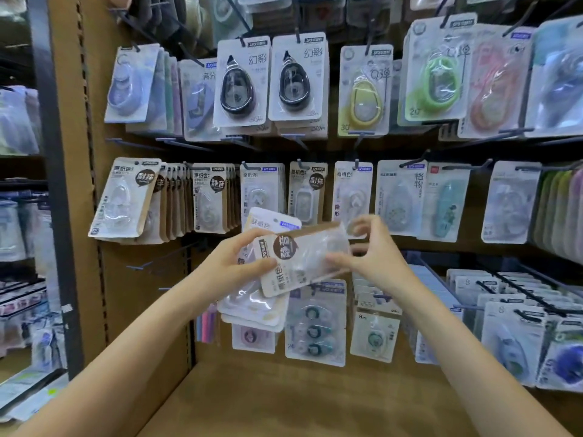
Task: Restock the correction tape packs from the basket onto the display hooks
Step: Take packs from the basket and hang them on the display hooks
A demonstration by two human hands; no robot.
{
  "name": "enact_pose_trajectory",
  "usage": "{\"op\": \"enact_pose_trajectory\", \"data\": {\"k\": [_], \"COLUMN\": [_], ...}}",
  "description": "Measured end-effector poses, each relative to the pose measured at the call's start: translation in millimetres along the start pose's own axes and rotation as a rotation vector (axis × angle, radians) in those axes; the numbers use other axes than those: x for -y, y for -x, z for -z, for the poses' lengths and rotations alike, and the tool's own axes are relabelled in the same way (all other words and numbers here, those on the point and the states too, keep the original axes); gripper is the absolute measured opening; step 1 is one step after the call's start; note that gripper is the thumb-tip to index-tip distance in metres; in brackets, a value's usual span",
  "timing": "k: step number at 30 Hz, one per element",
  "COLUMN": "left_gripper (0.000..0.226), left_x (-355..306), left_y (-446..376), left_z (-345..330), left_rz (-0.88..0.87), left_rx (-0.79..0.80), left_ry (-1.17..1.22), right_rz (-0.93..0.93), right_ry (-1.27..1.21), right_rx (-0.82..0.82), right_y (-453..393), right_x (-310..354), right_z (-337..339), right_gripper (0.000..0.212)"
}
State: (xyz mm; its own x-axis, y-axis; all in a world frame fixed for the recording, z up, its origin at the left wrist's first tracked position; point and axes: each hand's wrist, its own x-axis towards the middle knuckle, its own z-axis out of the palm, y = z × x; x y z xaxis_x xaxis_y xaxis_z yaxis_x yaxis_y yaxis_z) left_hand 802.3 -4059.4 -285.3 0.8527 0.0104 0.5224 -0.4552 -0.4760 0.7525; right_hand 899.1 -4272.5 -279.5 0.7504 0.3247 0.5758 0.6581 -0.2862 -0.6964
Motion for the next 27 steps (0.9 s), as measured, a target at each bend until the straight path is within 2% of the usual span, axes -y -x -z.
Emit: {"op": "enact_pose_trajectory", "data": {"k": [2, 3, 5, 6, 7, 9, 11, 14, 18, 27], "left_gripper": [0.028, 0.028, 0.027, 0.026, 0.025, 0.025, 0.024, 0.027, 0.028, 0.026], "left_x": [0.0, 0.3, 0.7, 2.0, 3.6, 10.1, 14.7, 21.8, 30.1, 47.5], "left_y": [2.9, 3.9, 7.3, 9.4, 11.0, 14.3, 18.9, 28.1, 42.1, 57.8], "left_z": [8.8, 12.4, 19.0, 23.1, 27.8, 41.5, 57.0, 78.4, 98.4, 130.7], "left_rz": [-0.007, -0.004, 0.005, 0.012, 0.020, 0.018, 0.043, 0.110, 0.131, 0.104], "left_rx": [0.090, 0.110, 0.092, 0.060, 0.009, -0.141, -0.293, -0.381, -0.466, -0.536], "left_ry": [-0.124, -0.139, -0.089, -0.050, -0.028, -0.065, -0.052, -0.069, -0.081, 0.013], "right_rz": [0.196, 0.250, 0.297, 0.311, 0.312, 0.265, 0.174, 0.086, 0.112, 0.180], "right_ry": [0.211, 0.246, 0.303, 0.308, 0.277, 0.123, -0.071, -0.305, -0.387, -0.518], "right_rx": [0.157, 0.272, 0.457, 0.494, 0.491, 0.411, 0.282, 0.173, 0.222, 0.270], "right_y": [-0.6, -1.4, -4.3, -5.6, -7.6, -12.5, -20.1, -35.6, -54.1, -79.3], "right_x": [4.6, 7.6, 9.4, 10.2, 10.1, 10.0, 9.8, 12.5, 29.6, 42.9], "right_z": [2.6, 1.6, -3.1, -6.3, -10.2, -19.2, -31.8, -59.4, -104.1, -165.8], "right_gripper": [0.090, 0.090, 0.071, 0.058, 0.049, 0.042, 0.040, 0.049, 0.069, 0.068]}}
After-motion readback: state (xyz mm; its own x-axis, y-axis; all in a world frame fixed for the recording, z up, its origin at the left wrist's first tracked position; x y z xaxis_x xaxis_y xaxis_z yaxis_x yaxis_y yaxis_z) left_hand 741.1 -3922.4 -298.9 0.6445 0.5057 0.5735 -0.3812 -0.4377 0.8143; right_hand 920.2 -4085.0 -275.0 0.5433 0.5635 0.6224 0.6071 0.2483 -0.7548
